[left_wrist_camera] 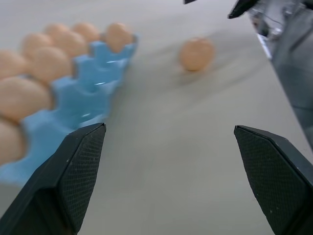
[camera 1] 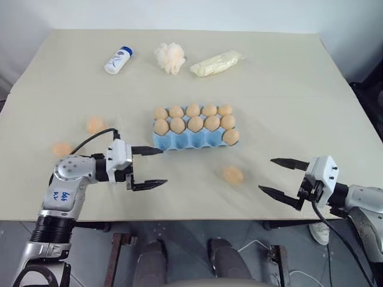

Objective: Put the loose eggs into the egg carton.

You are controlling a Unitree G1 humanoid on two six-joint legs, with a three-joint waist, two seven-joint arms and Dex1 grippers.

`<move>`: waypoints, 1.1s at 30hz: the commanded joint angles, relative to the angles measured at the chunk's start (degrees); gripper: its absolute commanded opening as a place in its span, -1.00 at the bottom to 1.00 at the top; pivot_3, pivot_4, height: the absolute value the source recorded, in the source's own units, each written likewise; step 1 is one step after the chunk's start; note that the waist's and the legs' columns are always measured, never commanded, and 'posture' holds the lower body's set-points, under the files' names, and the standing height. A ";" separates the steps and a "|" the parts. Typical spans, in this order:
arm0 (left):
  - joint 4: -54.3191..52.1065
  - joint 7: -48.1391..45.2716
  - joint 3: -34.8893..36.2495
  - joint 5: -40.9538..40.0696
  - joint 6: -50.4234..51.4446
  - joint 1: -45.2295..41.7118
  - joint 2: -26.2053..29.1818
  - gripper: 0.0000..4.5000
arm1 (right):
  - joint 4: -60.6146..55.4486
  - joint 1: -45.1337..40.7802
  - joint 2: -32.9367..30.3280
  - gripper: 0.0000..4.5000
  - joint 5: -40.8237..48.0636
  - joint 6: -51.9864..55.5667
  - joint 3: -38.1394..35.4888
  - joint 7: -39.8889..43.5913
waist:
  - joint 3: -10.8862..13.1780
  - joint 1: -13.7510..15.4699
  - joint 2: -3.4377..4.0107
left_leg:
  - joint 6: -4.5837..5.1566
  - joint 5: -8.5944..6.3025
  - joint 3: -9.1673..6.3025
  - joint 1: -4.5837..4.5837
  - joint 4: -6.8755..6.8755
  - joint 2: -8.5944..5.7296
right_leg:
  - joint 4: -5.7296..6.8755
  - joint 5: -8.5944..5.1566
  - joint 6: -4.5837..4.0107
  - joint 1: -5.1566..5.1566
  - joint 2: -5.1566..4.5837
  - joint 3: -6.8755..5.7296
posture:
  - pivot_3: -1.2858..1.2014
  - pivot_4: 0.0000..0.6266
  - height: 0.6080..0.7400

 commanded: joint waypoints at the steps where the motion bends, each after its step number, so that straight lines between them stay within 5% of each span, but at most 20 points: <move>1: -0.12 -0.64 0.13 0.62 -2.30 0.05 -0.23 0.99 | -1.27 -1.73 1.40 1.00 -0.71 -0.64 2.56 -0.60 | 0.00 -0.26 0.00 | 0.02 0.01 0.01 0.01 0.00 0.00 | 0.00 0.03 0.00 0.00 0.00 0.01 | 0.03 -0.52 1.00; 11: -0.26 0.66 1.88 0.81 -2.80 0.97 0.53 0.99 | 8.97 -14.79 10.41 1.00 -8.04 -0.45 15.46 -4.63 | 0.00 -0.81 0.00 | 0.19 0.00 -0.01 -0.01 0.04 0.06 | 0.05 0.19 -0.03 -0.03 0.04 -0.02 | 0.03 -0.52 1.00; 14: -0.91 1.41 2.47 0.67 -2.63 1.56 0.80 1.00 | 11.29 -16.11 11.87 0.73 -8.85 -1.25 16.68 -4.42 | 0.00 -0.68 0.00 | 0.16 0.01 -0.01 -0.02 0.04 0.06 | 0.04 0.18 -0.03 -0.05 0.04 -0.02 | 0.03 -0.52 1.00; 21: -1.75 2.55 3.14 0.61 -2.42 2.71 0.92 1.00 | 11.34 -19.71 14.47 -0.28 -8.86 -1.60 17.45 -4.69 | 0.00 -1.02 0.00 | 0.13 0.01 0.04 -0.02 0.09 0.11 | 0.08 0.18 -0.03 -0.06 0.06 -0.01 | 0.03 -0.52 1.00; 33: -3.09 4.73 4.02 0.55 -1.80 4.67 1.35 1.00 | 23.06 -37.27 20.97 -0.32 -15.66 0.69 19.84 -12.96 | 0.00 -1.13 0.00 | 0.12 0.01 0.05 -0.04 0.20 0.17 | 0.18 0.19 -0.05 -0.12 0.07 -0.06 | 0.03 -0.52 1.00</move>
